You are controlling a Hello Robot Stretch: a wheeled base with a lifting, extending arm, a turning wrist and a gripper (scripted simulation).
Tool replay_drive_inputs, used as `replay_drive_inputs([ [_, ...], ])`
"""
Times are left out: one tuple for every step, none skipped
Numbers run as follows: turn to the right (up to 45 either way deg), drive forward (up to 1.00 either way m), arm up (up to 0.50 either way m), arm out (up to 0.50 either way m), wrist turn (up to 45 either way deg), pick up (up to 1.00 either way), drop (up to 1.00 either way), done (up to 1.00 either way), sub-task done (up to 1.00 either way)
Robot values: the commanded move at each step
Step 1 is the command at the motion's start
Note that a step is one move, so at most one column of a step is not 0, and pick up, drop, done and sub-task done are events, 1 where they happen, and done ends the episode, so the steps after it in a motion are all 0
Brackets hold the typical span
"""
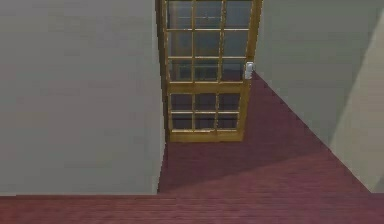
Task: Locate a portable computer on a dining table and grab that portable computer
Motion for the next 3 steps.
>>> replay_drive_inputs([
  [0.0,0.5,0.0,0.0,0.0,0.0,0.0,0.0,0.0],
  [39.0,0.0,0.0,0.0,0.0,0.0,0.0,0.0,0.0],
  [3.0,0.0,0.0,0.0,0.0,0.0,0.0,0.0,0.0],
])
